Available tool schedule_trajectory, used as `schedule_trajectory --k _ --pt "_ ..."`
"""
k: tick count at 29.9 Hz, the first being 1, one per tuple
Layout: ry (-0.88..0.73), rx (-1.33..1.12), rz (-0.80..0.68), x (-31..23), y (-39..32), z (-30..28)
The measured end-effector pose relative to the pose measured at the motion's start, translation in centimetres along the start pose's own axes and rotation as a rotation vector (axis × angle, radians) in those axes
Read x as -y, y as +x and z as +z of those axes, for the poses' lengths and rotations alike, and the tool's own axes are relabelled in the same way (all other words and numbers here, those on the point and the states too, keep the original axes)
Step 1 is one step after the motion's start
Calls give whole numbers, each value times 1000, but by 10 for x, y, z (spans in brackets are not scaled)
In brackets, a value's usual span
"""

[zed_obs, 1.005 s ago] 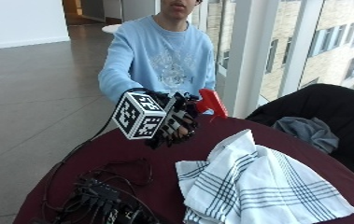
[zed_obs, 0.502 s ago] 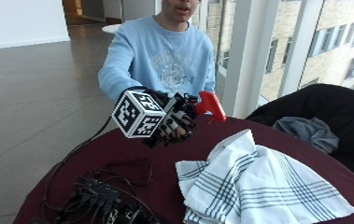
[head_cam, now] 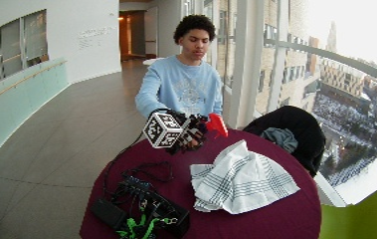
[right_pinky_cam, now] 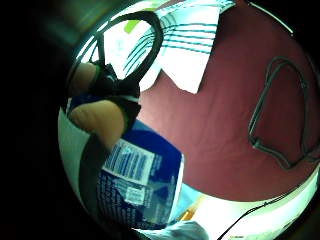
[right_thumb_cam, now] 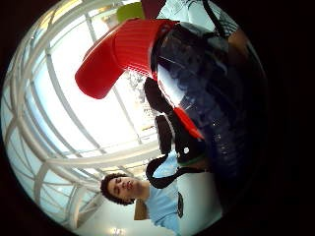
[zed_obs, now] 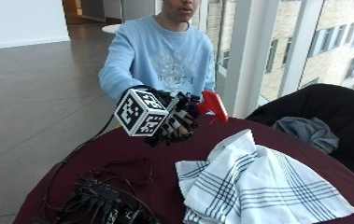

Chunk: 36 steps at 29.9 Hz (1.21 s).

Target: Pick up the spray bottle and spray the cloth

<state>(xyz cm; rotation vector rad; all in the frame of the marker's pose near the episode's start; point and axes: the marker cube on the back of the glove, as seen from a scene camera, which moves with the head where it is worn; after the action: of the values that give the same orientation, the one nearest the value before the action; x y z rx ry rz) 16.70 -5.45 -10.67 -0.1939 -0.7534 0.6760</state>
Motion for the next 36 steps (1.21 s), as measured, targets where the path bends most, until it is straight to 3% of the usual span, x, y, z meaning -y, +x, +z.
schedule_trajectory --k 18,28,36 --pt "-16 79 -148 2 -31 50" --pt "-75 310 -498 4 -82 147" --pt "-132 360 -635 38 -104 239"
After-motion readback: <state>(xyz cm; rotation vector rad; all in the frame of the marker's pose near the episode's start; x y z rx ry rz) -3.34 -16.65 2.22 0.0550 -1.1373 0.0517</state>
